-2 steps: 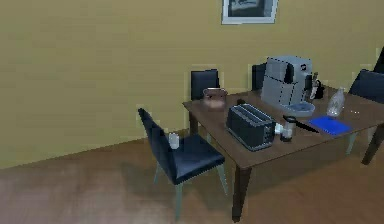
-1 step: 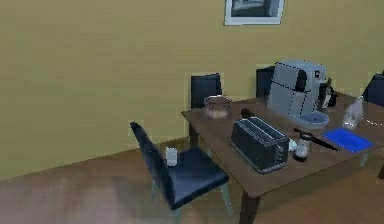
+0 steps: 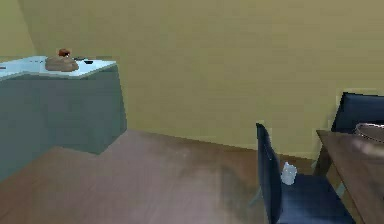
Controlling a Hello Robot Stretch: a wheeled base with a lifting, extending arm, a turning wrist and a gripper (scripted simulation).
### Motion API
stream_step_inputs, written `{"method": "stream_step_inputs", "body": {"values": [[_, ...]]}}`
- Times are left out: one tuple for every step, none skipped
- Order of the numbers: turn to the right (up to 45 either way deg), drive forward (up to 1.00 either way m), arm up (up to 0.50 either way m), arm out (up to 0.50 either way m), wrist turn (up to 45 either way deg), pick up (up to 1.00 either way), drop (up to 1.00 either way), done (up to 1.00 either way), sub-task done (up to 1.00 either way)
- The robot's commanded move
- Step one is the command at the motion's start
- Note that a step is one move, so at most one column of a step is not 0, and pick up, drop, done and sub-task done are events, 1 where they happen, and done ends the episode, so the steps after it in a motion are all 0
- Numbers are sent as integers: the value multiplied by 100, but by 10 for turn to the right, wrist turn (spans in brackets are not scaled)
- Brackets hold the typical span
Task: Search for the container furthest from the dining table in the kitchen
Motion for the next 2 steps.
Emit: {"method": "stream_step_inputs", "body": {"values": [[0, 30, 0, 0, 0, 0, 0, 0, 0], [390, 0, 0, 0, 0, 0, 0, 0, 0]]}}
